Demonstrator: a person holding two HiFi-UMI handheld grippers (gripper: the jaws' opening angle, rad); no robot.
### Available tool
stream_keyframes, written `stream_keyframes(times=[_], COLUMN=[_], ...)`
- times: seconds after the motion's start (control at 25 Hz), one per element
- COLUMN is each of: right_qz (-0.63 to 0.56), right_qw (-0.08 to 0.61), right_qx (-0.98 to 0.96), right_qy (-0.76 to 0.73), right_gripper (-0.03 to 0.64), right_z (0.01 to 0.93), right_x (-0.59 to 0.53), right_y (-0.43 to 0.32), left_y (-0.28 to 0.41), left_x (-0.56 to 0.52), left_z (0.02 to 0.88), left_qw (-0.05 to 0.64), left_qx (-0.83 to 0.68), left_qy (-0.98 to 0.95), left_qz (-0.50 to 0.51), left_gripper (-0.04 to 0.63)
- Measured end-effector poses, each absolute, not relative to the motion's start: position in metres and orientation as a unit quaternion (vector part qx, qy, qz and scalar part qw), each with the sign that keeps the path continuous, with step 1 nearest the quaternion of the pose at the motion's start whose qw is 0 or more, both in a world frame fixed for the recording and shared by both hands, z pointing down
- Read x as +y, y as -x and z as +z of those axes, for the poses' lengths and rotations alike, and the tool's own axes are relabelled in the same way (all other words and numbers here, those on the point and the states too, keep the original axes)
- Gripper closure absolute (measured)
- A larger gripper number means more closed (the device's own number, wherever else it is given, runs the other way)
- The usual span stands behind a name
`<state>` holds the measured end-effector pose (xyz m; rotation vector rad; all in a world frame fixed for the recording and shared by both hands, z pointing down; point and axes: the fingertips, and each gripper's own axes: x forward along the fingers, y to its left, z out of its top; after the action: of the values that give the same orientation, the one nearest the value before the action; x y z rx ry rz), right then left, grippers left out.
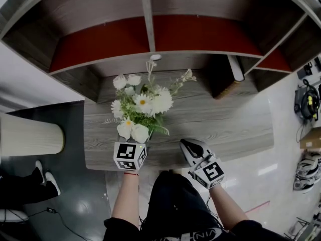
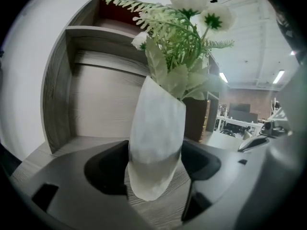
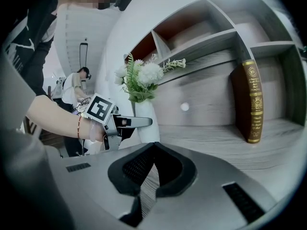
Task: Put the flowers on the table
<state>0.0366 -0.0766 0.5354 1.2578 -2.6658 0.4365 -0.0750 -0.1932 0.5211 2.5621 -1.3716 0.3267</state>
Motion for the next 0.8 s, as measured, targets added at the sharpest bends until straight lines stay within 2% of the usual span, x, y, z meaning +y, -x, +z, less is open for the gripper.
stream_keyframes(times=[0.8], right_qz=[0.148], right_qw=[0.082], right_qx=[-0.889], right_qy=[-0.425], right_gripper=[0.607], right_z=[0.529], right_x=[-0.084], right_y=[-0.029], left_y=[0.086], left_x=[-0.174], left_z=[0.505], left_qw=[0.093], left_qx=[-0.456], left_qy=[-0.882], left_qz=[0.069], left_gripper=[0.224])
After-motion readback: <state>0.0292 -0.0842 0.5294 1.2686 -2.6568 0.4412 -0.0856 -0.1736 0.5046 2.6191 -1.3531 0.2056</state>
